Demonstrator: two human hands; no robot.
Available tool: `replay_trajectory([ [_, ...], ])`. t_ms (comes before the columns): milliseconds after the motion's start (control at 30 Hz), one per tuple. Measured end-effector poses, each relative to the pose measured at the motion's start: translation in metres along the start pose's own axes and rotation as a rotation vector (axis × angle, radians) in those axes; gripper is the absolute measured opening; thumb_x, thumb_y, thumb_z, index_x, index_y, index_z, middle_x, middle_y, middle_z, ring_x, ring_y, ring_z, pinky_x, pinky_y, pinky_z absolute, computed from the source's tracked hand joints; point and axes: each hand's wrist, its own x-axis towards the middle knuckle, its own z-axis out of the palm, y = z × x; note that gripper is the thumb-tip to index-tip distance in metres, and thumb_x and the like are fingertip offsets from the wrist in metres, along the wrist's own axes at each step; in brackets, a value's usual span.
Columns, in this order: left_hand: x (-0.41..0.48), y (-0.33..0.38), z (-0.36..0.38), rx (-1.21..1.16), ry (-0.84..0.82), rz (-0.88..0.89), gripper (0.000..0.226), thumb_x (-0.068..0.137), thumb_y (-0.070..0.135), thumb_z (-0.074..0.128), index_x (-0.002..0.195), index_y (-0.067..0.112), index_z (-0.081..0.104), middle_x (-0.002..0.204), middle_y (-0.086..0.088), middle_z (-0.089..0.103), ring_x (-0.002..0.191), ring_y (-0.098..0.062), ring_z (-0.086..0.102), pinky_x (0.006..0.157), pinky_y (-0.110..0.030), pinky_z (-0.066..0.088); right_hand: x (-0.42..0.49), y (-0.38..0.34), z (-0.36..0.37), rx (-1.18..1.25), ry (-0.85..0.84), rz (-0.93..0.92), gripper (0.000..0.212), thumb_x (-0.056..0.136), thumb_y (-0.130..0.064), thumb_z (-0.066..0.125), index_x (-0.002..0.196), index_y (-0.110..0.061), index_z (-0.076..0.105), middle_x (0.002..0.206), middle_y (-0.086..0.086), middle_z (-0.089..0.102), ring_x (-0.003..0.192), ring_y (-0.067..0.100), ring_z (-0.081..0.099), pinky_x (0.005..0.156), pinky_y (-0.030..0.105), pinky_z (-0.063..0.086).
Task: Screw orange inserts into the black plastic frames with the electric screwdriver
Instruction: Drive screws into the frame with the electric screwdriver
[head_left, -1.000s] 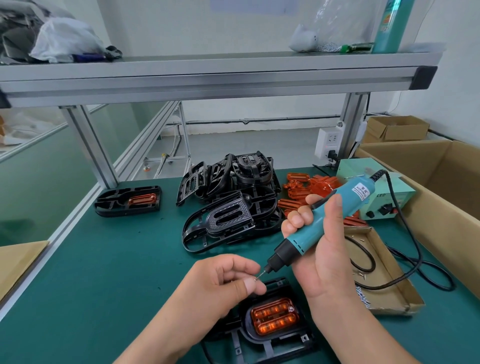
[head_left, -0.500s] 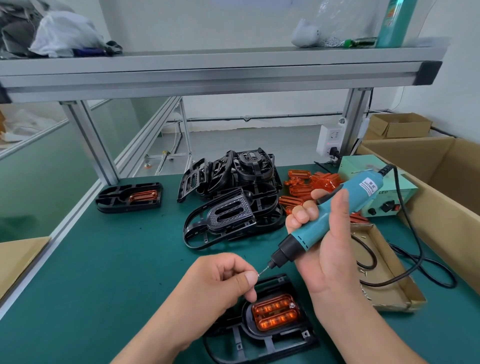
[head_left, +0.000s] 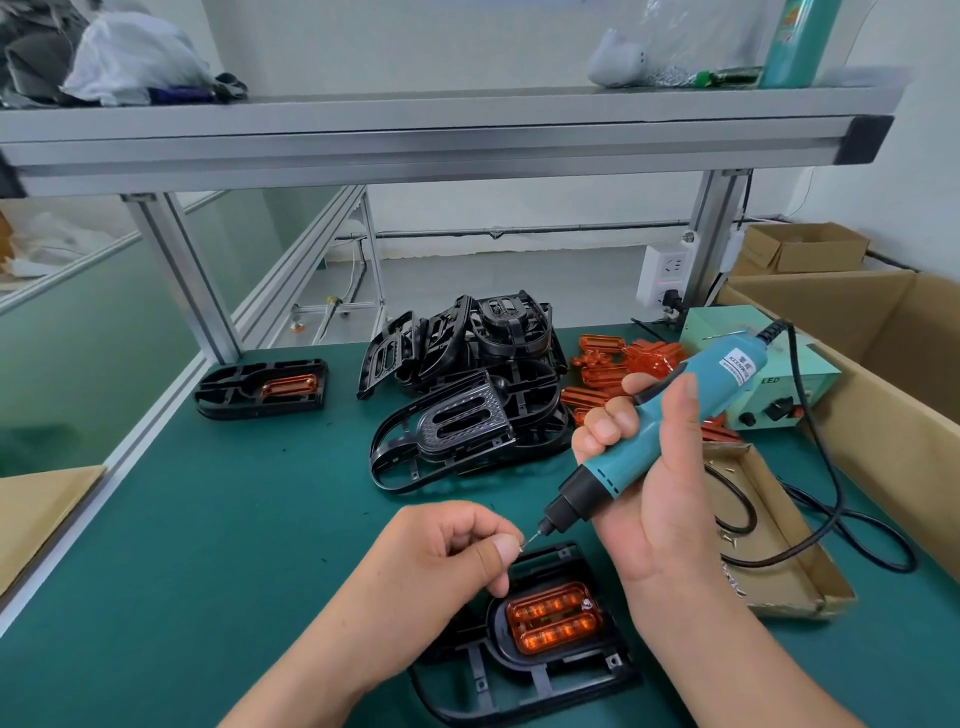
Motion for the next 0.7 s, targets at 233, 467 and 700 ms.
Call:
replay_trajectory([
  [233,0.000,-0.010,-0.014,0.205,0.143,0.011,0.015,0.094,0.050,0.066,0.102,0.042,0.077,0.061,0.012,0.049,0.057,-0.001,0.045,0.058,-0.018,0.044,-0.004,-0.003,0.002,-0.086,-0.064,0.057,0.036,0.096,-0.050,0.072,0.103,-0.016,0.062,0.072,-0.003,0.046,0.061,0.010,0.049,0.057,0.023,0.047],
  [467,-0.001,-0.008,-0.013,0.546,0.089,-0.083,0.030,0.080,0.070,0.066,0.104,0.053,0.069,0.060,0.017,0.050,0.056,-0.002,0.048,0.055,-0.023,0.034,-0.012,0.005,0.010,-0.219,-0.211,0.176,0.046,0.084,-0.049,0.087,0.101,-0.014,0.064,0.068,0.001,0.044,0.054,0.013,0.046,0.051,0.025,0.041],
  [700,-0.002,-0.007,-0.012,0.700,0.065,-0.053,0.053,0.075,0.076,0.062,0.120,0.049,0.069,0.102,0.028,0.061,0.098,0.002,0.058,0.083,-0.022,0.046,-0.019,0.008,0.015,-0.314,-0.291,0.199,0.044,0.083,-0.050,0.088,0.099,-0.015,0.066,0.067,0.003,0.047,0.052,0.016,0.046,0.052,0.027,0.042],
])
